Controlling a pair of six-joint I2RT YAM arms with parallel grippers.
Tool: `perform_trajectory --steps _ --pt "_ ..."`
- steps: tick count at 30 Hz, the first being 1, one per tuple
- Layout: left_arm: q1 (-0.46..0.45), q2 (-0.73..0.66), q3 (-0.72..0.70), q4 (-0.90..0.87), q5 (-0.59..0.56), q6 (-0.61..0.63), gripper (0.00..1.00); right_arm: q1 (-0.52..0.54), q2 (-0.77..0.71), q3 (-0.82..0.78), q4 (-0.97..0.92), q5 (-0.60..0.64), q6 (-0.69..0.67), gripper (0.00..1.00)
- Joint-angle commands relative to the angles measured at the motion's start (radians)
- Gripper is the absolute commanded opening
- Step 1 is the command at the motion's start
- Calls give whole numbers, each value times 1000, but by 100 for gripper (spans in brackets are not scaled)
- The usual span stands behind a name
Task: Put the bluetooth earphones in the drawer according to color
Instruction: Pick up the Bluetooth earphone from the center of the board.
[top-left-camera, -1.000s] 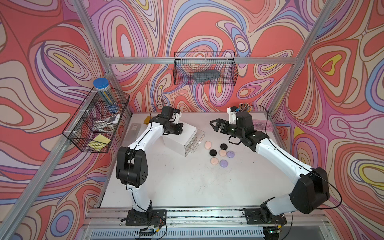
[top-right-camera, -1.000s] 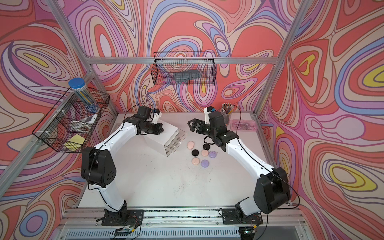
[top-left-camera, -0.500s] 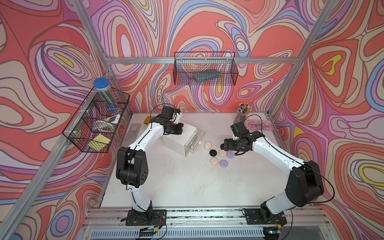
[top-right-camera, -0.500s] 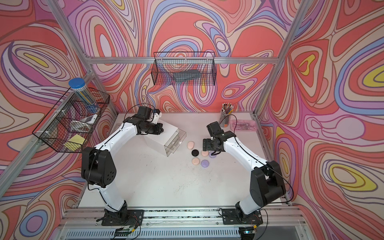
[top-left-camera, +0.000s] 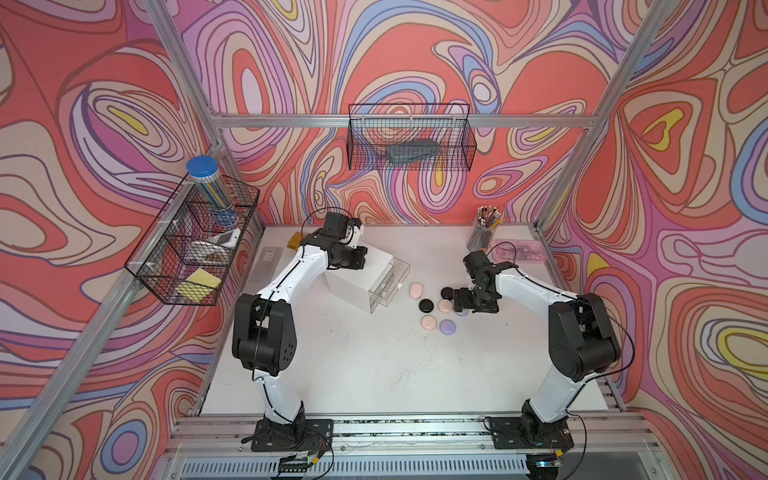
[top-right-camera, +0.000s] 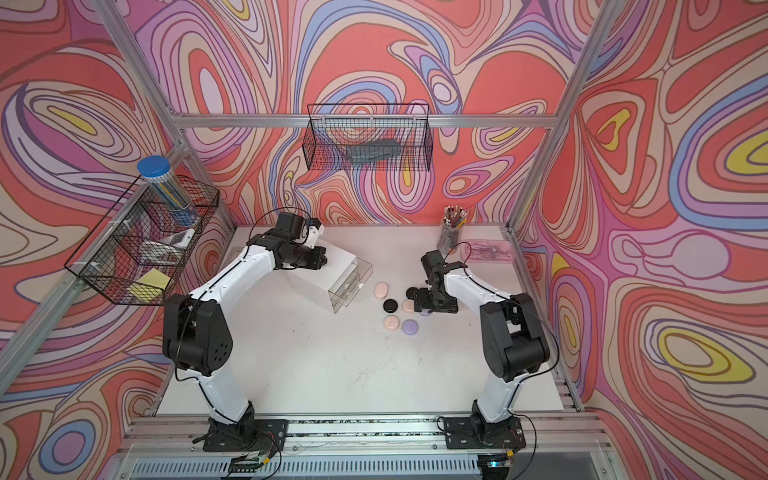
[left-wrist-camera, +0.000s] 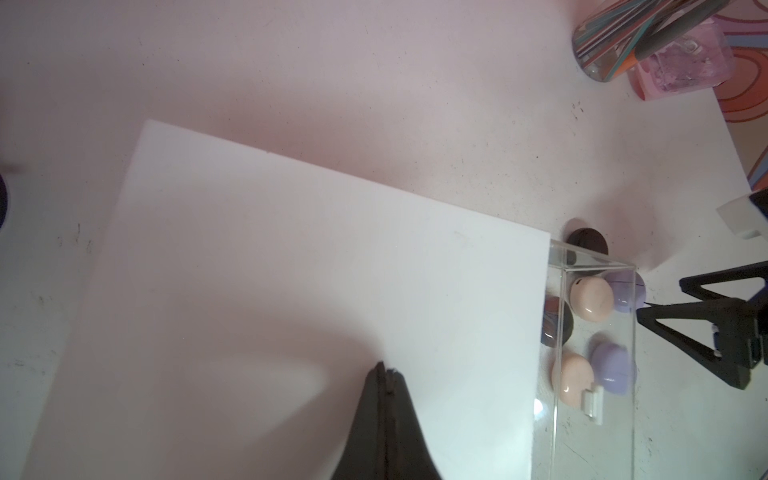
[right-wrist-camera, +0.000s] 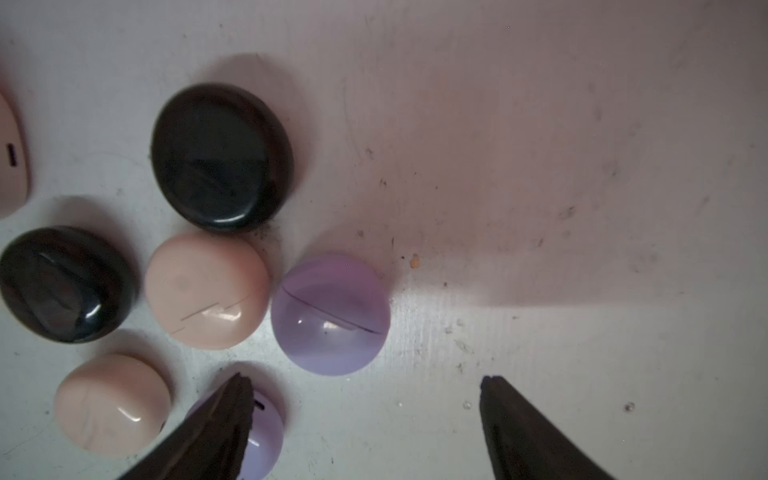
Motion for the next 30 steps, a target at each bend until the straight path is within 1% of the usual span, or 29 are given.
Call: perform_trajectory --steps 1,4,5,16,20,25,30 --pt "-4 73 -61 -177 -44 19 0 2 39 42 8 -27 -23 87" --pt "-4 76 -60 -174 -30 19 0 2 57 50 17 -34 -28 85" --pt "-5 77 -60 -174 -31 19 0 2 65 54 19 -35 -31 83" --pt "-5 82 -58 -179 -55 23 0 2 139 93 12 -41 -42 73" --pt "-5 80 -61 -175 -56 22 0 2 145 93 14 -35 -41 66" --pt "-4 81 -61 -175 -55 22 0 2 148 91 14 -27 -47 65" --pt "-4 76 -63 -172 -54 21 0 2 155 90 24 -23 -51 58"
